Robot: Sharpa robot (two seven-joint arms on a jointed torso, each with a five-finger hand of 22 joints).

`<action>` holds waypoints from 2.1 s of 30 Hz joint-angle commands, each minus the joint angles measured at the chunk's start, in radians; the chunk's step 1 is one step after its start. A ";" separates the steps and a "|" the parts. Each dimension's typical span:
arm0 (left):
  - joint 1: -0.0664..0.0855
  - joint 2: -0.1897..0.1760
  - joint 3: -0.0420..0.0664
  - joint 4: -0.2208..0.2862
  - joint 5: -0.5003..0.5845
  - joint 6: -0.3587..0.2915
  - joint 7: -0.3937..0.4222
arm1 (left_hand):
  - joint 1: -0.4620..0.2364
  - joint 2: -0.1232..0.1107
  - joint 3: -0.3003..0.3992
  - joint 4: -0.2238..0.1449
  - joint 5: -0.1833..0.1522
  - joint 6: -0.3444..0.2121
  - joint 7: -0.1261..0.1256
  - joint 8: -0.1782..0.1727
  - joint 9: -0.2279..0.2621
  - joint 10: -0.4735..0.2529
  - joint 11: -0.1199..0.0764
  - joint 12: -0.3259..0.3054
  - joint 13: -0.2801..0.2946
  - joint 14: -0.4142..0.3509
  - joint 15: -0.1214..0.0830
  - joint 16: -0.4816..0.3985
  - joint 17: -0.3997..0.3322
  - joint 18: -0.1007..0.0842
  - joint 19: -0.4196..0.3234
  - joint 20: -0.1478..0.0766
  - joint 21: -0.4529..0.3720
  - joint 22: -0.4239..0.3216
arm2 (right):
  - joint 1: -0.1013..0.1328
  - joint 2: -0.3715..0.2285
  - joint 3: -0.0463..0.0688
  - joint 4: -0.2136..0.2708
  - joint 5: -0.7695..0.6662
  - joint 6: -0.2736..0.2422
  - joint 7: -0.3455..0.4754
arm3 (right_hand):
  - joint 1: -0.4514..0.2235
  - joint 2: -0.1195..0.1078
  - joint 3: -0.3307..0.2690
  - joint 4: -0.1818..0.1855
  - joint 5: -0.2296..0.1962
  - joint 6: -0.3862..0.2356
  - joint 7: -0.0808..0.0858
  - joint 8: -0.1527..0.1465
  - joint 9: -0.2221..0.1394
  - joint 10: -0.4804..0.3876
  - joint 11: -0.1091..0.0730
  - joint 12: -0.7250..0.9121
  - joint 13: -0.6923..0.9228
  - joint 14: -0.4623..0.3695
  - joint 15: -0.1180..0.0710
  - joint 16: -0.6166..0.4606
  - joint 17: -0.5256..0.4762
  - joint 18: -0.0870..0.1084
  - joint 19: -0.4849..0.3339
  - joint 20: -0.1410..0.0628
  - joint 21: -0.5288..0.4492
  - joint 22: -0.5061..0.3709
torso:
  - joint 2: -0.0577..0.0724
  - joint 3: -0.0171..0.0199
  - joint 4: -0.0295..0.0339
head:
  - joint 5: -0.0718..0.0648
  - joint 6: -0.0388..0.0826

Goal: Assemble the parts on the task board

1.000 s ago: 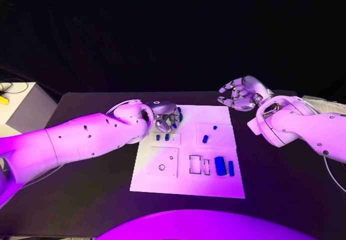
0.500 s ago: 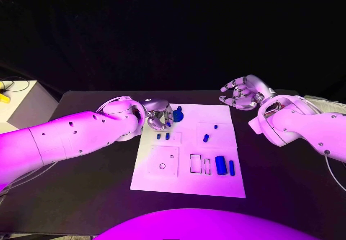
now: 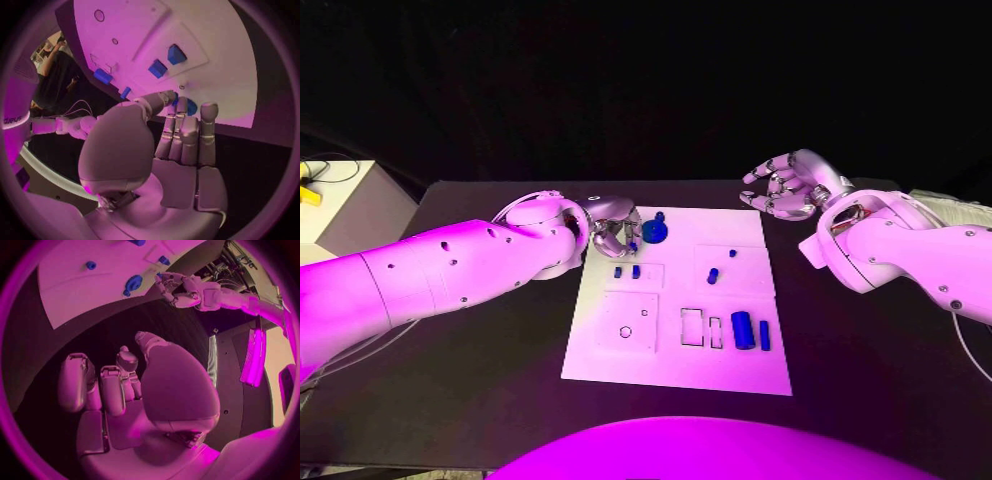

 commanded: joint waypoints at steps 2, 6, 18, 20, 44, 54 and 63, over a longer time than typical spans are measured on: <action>0.001 0.002 0.001 -0.004 -0.014 0.009 -0.009 | -0.002 0.005 -0.001 -0.007 -0.001 0.006 0.002 -0.005 0.001 0.010 -0.001 -0.004 -0.001 0.007 -0.001 0.005 -0.001 -0.011 0.008 0.000 0.004 0.001 | 0.000 0.002 0.000 -0.001 -0.007 0.009 0.009 | -0.007 -0.006 0.006 -0.001 0.007 -0.005 0.001 0.004 -0.001 0.004 -0.001 -0.001 -0.001 0.061 -0.006 -0.004 0.106 0.014 -0.002 -0.005 0.000 0.096 | -0.001 0.0003 0.0002 | 0.001 -0.003; 0.001 0.003 0.001 -0.008 -0.014 0.018 -0.011 | -0.002 0.004 -0.001 -0.007 -0.001 0.006 0.002 -0.006 0.001 0.010 -0.001 -0.005 -0.001 0.007 -0.001 0.005 -0.001 -0.010 0.007 0.000 0.003 0.000 | 0.000 0.003 0.000 -0.002 -0.007 0.009 0.009 | -0.007 -0.006 0.006 -0.001 0.007 -0.005 0.001 0.004 -0.001 0.004 -0.001 -0.001 -0.001 0.061 -0.006 -0.004 0.106 0.014 -0.002 -0.005 0.000 0.096 | -0.001 -0.0018 0.0030 | 0.002 0.000; 0.001 0.010 0.000 -0.019 -0.017 0.045 -0.020 | -0.005 0.003 -0.002 -0.006 -0.003 0.006 0.002 -0.008 0.002 0.011 0.000 -0.010 -0.001 0.004 0.000 0.004 -0.007 -0.009 0.002 0.001 0.001 -0.005 | -0.001 0.006 0.000 -0.003 -0.007 0.009 0.010 | -0.009 -0.008 0.010 -0.001 0.007 -0.004 0.000 0.006 -0.001 0.003 -0.001 -0.005 -0.009 0.061 -0.006 -0.006 0.104 0.014 -0.002 -0.005 -0.004 0.095 | 0.000 -0.0009 0.0006 | 0.010 -0.008; 0.001 0.012 0.000 -0.021 -0.022 0.044 -0.021 | -0.006 0.003 -0.003 -0.006 -0.004 0.006 0.003 -0.009 0.002 0.011 0.000 -0.011 -0.002 0.004 0.000 0.004 -0.008 -0.009 0.001 0.001 0.000 -0.005 | -0.001 0.006 0.000 -0.003 -0.007 0.009 0.010 | -0.009 -0.008 0.010 -0.001 0.007 -0.004 0.000 0.006 -0.001 0.003 -0.001 -0.005 -0.009 0.061 -0.006 -0.006 0.104 0.014 -0.002 -0.005 -0.004 0.095 | 0.000 -0.0005 0.0005 | 0.009 -0.008; -0.010 0.047 -0.003 -0.060 -0.045 0.048 -0.027 | -0.005 0.004 -0.002 -0.007 -0.004 0.004 0.004 -0.014 0.002 0.010 0.001 -0.017 -0.003 0.001 0.001 0.003 -0.013 -0.008 -0.004 0.000 -0.002 -0.009 | -0.001 0.006 0.000 -0.002 -0.012 0.010 0.008 | -0.009 -0.009 0.012 -0.001 0.007 -0.004 0.000 0.006 -0.001 0.004 -0.001 -0.006 -0.010 0.061 -0.007 -0.007 0.103 0.014 -0.002 -0.006 -0.005 0.094 | 0.000 0.0003 -0.0011 | 0.014 -0.011; -0.010 0.042 -0.005 -0.050 -0.041 0.064 -0.028 | -0.005 0.004 -0.002 -0.007 -0.005 0.005 0.004 -0.014 0.002 0.012 0.001 -0.018 -0.002 0.001 0.001 0.003 -0.013 -0.009 -0.002 0.001 0.000 -0.006 | -0.001 0.005 0.000 -0.002 -0.013 0.010 0.007 | -0.010 -0.009 0.013 -0.001 0.007 -0.004 0.000 0.006 -0.001 0.005 -0.001 -0.005 -0.010 0.061 -0.007 -0.007 0.103 0.014 -0.002 -0.006 -0.006 0.094 | 0.000 0.0004 0.0006 | 0.011 -0.013; -0.010 0.038 -0.006 -0.046 -0.042 0.069 -0.037 | -0.004 0.008 -0.012 -0.011 -0.008 0.025 -0.003 -0.012 0.010 0.037 -0.007 -0.015 0.006 0.014 -0.003 0.012 0.011 -0.011 0.006 0.000 0.009 0.008 | -0.002 0.005 0.000 -0.003 -0.013 0.010 0.007 | -0.010 -0.009 0.013 -0.001 0.007 -0.004 0.000 0.006 -0.001 0.005 -0.001 -0.005 -0.010 0.061 -0.007 -0.007 0.103 0.014 -0.002 -0.006 -0.006 0.094 | 0.000 -0.0005 0.0004 | 0.011 -0.013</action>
